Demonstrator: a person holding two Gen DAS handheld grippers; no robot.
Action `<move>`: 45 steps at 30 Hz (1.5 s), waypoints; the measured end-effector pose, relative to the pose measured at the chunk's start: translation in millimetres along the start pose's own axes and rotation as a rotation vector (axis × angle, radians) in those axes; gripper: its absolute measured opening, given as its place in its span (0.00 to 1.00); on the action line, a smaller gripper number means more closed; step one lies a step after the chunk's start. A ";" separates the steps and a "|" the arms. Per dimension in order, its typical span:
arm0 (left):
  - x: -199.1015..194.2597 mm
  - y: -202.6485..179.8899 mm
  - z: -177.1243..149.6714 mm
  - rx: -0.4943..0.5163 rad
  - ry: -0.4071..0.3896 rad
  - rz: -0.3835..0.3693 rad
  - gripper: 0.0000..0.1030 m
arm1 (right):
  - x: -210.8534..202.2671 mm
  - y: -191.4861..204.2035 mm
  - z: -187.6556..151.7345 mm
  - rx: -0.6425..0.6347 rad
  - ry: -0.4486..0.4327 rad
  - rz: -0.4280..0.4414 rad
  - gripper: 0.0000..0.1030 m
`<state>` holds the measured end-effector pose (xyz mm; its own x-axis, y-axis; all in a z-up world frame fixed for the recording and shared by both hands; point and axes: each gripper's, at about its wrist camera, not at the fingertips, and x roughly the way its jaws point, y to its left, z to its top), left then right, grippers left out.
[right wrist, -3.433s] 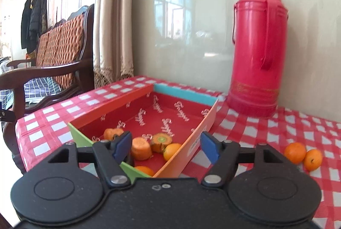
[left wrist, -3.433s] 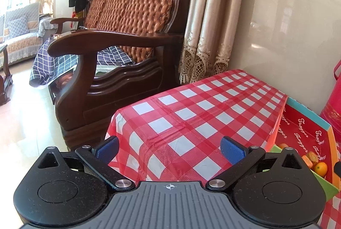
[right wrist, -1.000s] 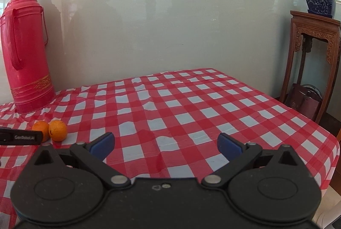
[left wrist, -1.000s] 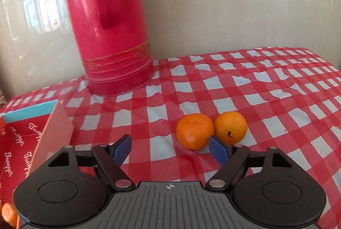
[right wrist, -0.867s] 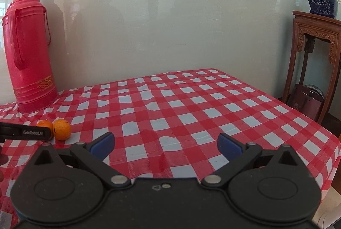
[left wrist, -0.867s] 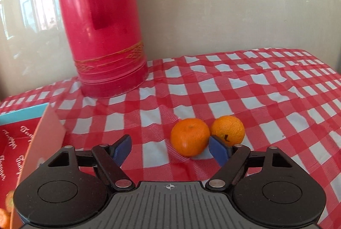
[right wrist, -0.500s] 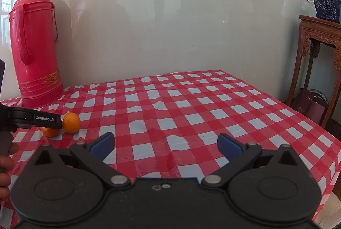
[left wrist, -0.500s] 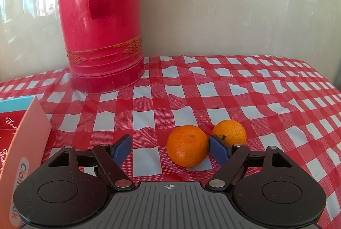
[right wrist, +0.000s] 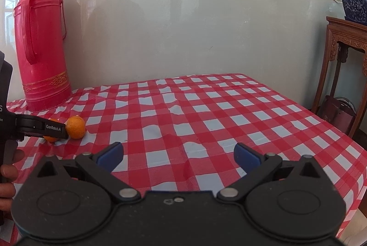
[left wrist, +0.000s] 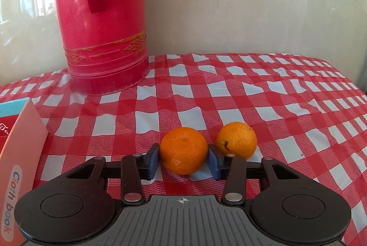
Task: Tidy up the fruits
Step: 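Carry the mandarin into the box and release it with the left gripper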
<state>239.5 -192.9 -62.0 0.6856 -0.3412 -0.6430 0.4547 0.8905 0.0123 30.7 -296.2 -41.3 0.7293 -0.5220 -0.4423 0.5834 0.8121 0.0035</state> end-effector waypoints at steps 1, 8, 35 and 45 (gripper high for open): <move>0.7 0.4 -0.3 0.000 0.000 0.001 0.47 | -0.2 0.5 0.0 -0.002 -0.001 0.001 0.94; -0.6 -2.5 -0.8 0.002 -0.015 0.031 0.41 | -2.9 0.7 1.5 -0.006 -0.013 0.008 0.94; -125.1 115.6 -33.1 -0.125 -0.141 0.373 0.41 | -17.6 51.1 0.8 -0.114 -0.073 0.066 0.94; -126.0 186.3 -54.3 -0.288 -0.043 0.552 0.41 | -23.8 94.1 -2.8 -0.178 -0.084 0.130 0.94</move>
<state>206.9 32.4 -20.2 0.8009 0.1861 -0.5691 -0.1409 0.9824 0.1230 67.2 -206.7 -32.9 0.8257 -0.4239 -0.3722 0.4159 0.9032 -0.1060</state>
